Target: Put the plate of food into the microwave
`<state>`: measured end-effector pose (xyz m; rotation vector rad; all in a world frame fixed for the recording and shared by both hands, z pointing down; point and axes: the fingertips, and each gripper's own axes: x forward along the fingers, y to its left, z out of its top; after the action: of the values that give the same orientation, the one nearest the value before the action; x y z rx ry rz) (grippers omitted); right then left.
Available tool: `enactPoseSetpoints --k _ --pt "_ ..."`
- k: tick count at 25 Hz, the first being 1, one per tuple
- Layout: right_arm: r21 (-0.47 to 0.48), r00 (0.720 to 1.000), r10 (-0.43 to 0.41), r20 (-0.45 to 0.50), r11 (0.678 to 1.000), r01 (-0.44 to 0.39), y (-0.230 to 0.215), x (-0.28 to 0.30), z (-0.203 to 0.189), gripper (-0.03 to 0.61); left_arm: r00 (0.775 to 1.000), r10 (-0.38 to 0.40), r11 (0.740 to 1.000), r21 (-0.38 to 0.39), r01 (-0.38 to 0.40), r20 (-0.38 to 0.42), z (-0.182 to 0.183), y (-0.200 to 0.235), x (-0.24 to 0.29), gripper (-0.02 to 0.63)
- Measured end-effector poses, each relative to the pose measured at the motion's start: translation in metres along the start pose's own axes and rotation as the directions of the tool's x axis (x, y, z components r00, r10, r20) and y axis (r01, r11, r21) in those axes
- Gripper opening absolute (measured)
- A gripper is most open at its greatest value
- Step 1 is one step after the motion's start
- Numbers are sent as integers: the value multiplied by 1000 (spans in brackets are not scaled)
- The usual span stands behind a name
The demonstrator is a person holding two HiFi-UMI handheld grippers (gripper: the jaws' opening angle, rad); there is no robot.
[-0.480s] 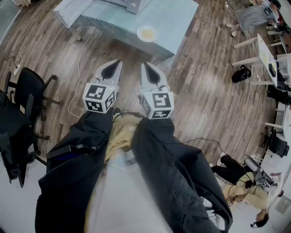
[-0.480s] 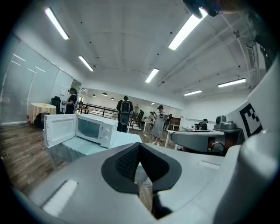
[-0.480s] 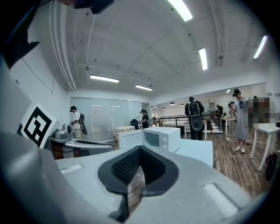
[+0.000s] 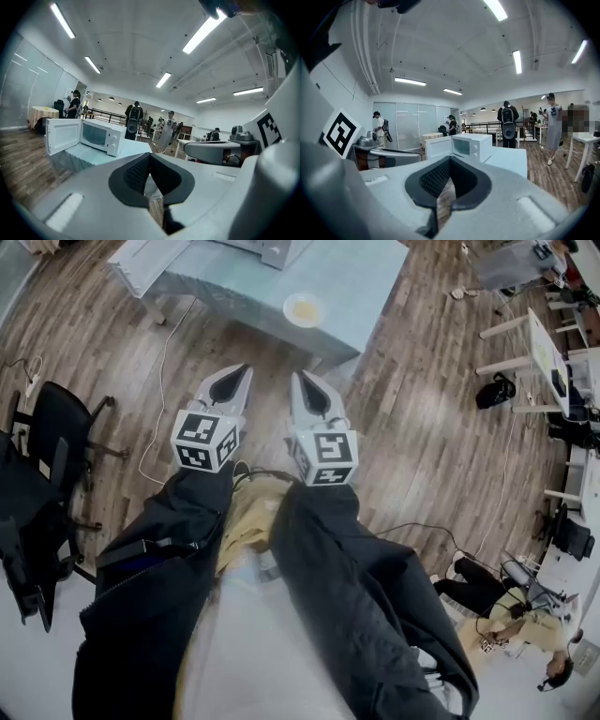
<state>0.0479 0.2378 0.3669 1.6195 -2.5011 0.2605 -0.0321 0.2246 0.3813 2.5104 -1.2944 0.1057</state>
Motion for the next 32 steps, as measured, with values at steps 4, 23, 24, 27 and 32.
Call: enactPoseSetpoints --k 4,23,24,27,32 --pt "0 1000 -3 -11 1000 3 4 5 -4 -3 1000 -9 1000 -11 8 -9 -3 7 1 2" --pt "24 1000 7 -25 1000 -7 33 26 -24 -2 997 -52 996 -71 48 -64 -28 38 -5 2" --pt "27 1000 8 -23 1000 -8 35 28 -24 -3 997 -52 996 -75 47 -65 -29 41 -6 2" --pt "32 1000 16 -27 999 -15 42 28 -28 -2 997 -47 995 -91 40 -68 -34 46 -13 2" --pt "37 997 30 -65 999 -28 49 37 -41 -2 995 -36 992 -123 24 -91 -46 60 -15 2"
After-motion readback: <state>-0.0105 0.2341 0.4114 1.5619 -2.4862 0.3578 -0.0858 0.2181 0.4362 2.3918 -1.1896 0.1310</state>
